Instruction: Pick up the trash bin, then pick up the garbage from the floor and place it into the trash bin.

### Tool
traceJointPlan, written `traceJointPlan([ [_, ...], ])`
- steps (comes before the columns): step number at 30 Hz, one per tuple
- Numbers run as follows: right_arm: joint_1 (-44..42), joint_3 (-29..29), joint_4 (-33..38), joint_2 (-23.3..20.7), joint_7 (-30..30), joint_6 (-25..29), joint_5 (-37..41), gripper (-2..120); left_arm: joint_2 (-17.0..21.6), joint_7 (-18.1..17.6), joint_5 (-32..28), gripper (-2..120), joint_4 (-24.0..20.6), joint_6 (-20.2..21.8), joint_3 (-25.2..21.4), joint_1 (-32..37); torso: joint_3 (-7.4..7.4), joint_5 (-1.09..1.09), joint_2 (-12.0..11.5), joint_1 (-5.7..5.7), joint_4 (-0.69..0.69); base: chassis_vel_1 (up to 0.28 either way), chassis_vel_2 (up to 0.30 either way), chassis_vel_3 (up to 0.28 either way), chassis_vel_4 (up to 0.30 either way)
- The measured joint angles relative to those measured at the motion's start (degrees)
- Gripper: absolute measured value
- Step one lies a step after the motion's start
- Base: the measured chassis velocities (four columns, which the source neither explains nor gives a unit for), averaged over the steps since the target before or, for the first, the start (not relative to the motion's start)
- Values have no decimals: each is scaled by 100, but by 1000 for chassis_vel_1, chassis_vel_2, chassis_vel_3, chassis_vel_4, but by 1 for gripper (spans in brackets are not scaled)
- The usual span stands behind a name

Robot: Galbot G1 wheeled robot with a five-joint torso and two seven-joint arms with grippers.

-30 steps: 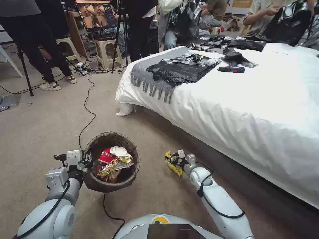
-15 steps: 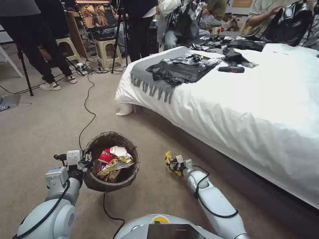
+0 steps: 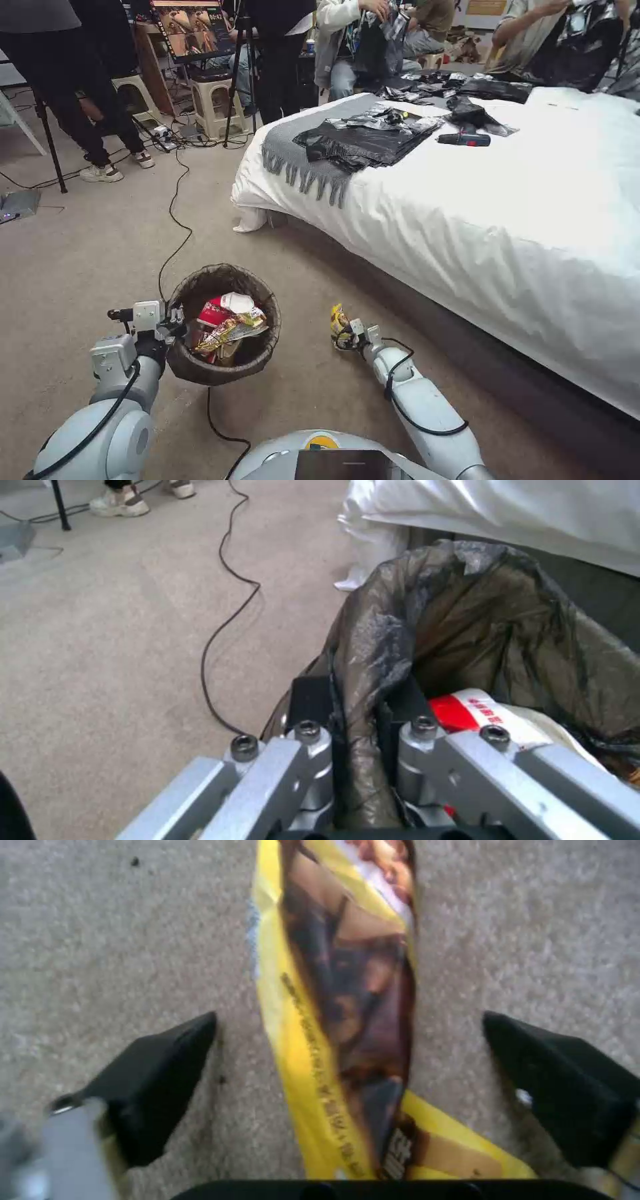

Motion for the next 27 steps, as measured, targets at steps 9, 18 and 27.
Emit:
traceJointPlan([
  [9, -237, 5, 596, -133, -29, 4, -166, 51, 10, 0, -7, 7, 0, -5, 1, -30, 0, 1, 0, 0, 2, 0, 0, 0, 0],
  [18, -404, -2, 1071, -200, -12, 61, -351, 16, 13, 0, -20, 7, 0, -8, -7, -26, 0, 1, 0, 0, 1, 0, 0, 0, 0],
  [27, -494, 108, 1527, -314, -6, 141, -352, 0, 6, -1, -24, 7, 0, -7, -6, -19, 0, 1, 0, 0, 0, 0, 0, 0, 0],
])
